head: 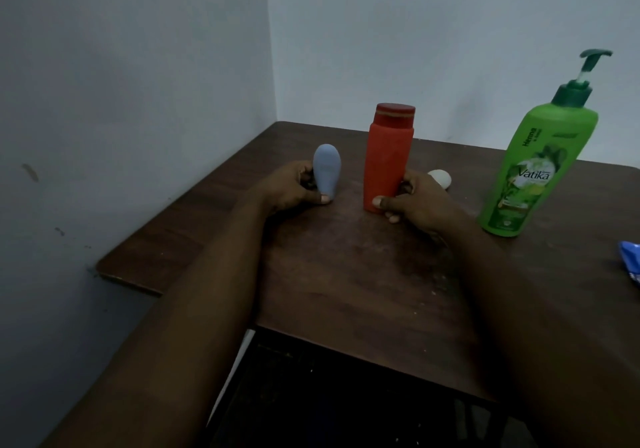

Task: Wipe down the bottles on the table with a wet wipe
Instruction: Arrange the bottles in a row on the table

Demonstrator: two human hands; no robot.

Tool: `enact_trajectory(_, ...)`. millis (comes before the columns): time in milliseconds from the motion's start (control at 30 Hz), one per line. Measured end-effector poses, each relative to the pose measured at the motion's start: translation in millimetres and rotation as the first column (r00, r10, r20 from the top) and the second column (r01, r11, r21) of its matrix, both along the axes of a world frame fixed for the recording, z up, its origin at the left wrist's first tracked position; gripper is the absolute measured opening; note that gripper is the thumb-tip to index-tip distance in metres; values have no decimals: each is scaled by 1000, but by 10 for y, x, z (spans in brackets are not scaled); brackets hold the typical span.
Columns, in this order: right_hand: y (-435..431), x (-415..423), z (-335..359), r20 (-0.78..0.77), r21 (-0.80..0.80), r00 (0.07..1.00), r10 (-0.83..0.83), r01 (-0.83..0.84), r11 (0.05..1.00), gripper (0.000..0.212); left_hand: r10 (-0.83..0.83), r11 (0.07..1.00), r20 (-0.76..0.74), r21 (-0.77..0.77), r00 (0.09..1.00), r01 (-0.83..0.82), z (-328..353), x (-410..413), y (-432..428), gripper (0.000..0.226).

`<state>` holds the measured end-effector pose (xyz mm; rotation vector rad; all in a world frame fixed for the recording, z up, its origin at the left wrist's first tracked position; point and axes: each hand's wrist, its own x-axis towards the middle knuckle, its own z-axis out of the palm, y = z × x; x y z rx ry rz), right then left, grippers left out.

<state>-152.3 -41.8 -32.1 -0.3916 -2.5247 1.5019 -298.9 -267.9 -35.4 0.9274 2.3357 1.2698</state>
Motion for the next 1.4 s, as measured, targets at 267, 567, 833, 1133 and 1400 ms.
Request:
enact_trajectory(267,-27,-22,-49,-21,27,1000,3,-2,1000,65,14,1000,-23,-8,1000,-14,-21,-47,6,55)
enact_trajectory(567,-33,-49,-62,-3,47,1000,-11,11,999,69,9,1000,-14,-15,1000,-9,21,2,6,55)
enact_trajectory(833,40,85,149,-133,-42,984,-118,113,993,53,16,1000,28,-2,999,-16,74,58,-5,83)
enact_trajectory(1133,334,0,-118,-157,546,879,-450,457,702,34,600,664,-48,587,798,-464,72,199,100,36)
enact_trajectory(1400,203,27,-148,-112,667,889,-444,399,630,22,587,686,-565,727,580,13,356,720,247,13)
